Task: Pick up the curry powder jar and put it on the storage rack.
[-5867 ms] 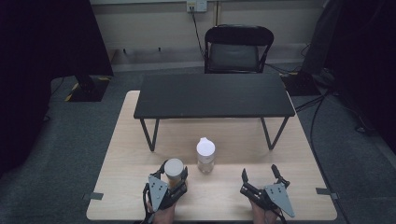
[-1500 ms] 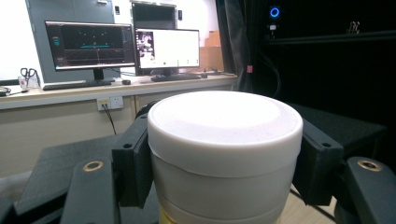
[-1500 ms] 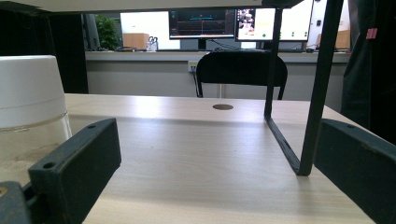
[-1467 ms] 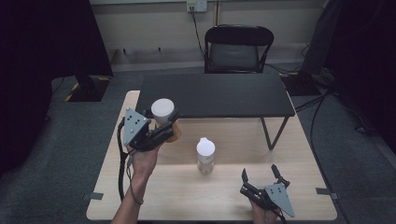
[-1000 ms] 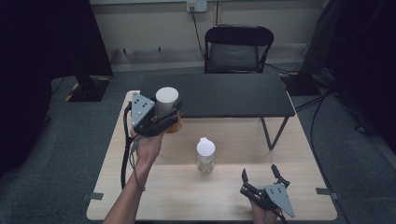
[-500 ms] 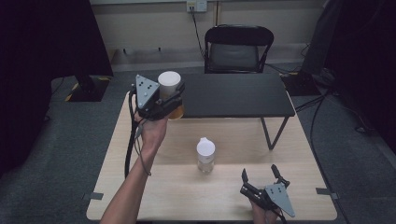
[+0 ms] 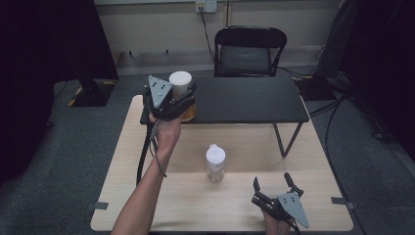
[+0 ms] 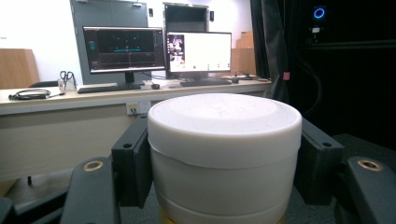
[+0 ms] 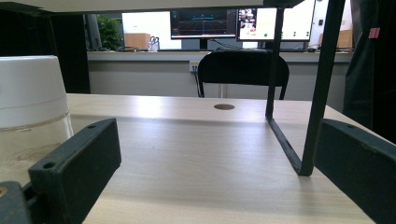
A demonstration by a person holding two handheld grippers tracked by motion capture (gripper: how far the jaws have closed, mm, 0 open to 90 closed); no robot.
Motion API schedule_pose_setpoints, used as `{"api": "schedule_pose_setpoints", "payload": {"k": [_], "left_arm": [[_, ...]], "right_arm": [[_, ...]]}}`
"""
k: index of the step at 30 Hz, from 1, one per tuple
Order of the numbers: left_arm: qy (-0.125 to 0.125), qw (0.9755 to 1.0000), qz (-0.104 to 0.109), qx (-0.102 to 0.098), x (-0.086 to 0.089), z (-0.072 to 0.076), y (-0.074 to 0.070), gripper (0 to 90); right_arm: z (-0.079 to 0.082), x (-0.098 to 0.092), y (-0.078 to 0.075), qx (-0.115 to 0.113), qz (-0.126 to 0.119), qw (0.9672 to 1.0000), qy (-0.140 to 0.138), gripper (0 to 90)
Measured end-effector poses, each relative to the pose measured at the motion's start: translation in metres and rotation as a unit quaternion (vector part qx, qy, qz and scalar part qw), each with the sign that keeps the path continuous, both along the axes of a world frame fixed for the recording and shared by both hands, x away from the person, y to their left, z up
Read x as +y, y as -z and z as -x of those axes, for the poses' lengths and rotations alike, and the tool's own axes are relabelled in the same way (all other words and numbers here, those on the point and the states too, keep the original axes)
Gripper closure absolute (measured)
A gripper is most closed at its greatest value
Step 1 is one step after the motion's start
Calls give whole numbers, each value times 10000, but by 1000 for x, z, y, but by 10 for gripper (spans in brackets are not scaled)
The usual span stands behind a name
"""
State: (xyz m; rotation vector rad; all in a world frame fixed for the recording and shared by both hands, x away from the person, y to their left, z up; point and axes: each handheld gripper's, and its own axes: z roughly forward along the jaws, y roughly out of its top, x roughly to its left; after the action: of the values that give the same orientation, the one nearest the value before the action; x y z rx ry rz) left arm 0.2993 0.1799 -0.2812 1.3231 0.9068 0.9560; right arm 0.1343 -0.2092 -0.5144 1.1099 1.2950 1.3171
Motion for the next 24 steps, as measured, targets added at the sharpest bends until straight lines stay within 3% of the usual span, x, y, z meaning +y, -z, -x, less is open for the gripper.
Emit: {"api": "schedule_pose_setpoints", "payload": {"k": [6,15,20,24], "left_arm": [[-55,9999,27,-110,-3,2,6,339],[-27,10000,-49,-78,-1,1,3,326],[-18,10000,-63,50,-1,-1,1,219],[-44,10000,-9,20,-2,0,2,87]], "right_arm": [[0,0,0,1,2,10000,4,0],[0,0,0,0,4,10000,9,0],[0,0,0,0,2,10000,8,0],[0,0,0,-2,4,10000,10,0]]}}
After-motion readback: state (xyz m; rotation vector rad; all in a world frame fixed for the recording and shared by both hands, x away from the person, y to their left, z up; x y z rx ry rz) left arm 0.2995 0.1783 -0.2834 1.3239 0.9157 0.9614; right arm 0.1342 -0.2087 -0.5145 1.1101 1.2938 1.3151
